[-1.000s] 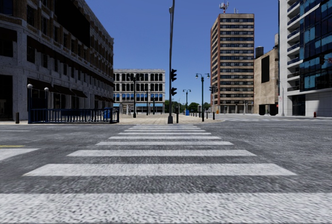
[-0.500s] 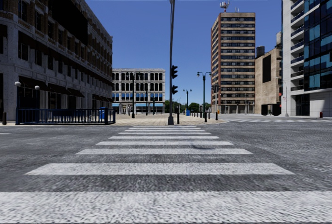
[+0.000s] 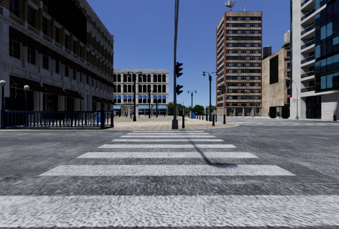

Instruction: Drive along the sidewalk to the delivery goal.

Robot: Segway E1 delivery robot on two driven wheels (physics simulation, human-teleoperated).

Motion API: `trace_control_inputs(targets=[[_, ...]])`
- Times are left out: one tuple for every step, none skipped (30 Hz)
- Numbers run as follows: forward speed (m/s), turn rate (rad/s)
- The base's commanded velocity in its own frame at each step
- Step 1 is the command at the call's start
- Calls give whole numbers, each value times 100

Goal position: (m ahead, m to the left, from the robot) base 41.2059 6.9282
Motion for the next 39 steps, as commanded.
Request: trace_control_inputs(targets=[[200,0],[200,0],[200,0],[200,0],[200,0],[200,0],[200,0],[200,0],[200,0],[200,0],[200,0],[200,0],[200,0],[200,0],[200,0],[200,0],[200,0],[200,0],[200,0],[200,0],[200,0],[200,0],[200,0],[200,0],[200,0],[200,0],[200,0],[200,0],[200,0],[200,0],[200,0],[200,0],[200,0],[200,0],[200,0],[200,0],[200,0],[200,0],[200,0]])
